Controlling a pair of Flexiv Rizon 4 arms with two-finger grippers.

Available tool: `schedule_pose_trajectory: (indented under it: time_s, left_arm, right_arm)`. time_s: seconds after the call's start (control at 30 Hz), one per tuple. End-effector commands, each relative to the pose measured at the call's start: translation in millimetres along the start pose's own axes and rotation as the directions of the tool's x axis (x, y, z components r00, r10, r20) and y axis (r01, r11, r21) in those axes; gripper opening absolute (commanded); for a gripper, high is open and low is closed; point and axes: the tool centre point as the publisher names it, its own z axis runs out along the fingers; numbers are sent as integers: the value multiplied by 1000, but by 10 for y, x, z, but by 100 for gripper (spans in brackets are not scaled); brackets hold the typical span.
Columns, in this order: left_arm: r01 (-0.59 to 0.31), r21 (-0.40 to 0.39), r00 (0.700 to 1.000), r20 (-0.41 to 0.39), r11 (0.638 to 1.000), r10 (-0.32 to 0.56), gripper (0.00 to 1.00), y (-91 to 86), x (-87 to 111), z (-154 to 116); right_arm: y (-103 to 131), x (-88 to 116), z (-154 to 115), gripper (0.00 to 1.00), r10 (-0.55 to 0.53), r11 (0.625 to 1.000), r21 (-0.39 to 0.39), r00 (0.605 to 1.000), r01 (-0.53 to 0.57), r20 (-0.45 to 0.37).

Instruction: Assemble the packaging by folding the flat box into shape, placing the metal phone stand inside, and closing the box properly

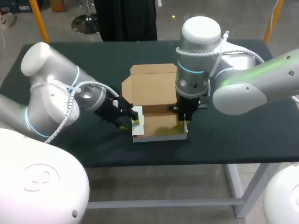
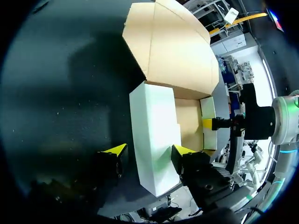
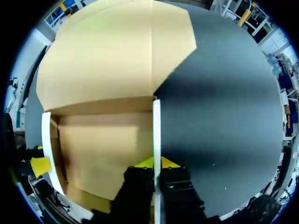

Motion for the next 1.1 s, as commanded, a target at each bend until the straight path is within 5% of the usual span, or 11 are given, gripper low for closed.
schedule_pose_trajectory:
  time_s: [0.03, 0.27, 1.1]
  left_arm:
    - [-7, 2, 976, 219, 1000, 6, 63, 1, 52, 49]
    - [-20, -4, 955, 296, 1000, 20, 50, -25, 42, 73]
    - [-1, -26, 861, 508, 1000, 14, 36, -141, -95, 122]
  right_arm:
    - [12, 9, -6, 0, -1, 1000, 6, 1000, 1, 3]
    - [12, 9, -6, 0, -1, 1000, 6, 1000, 1, 3]
    - [12, 9, -6, 0, -1, 1000, 6, 1000, 1, 3]
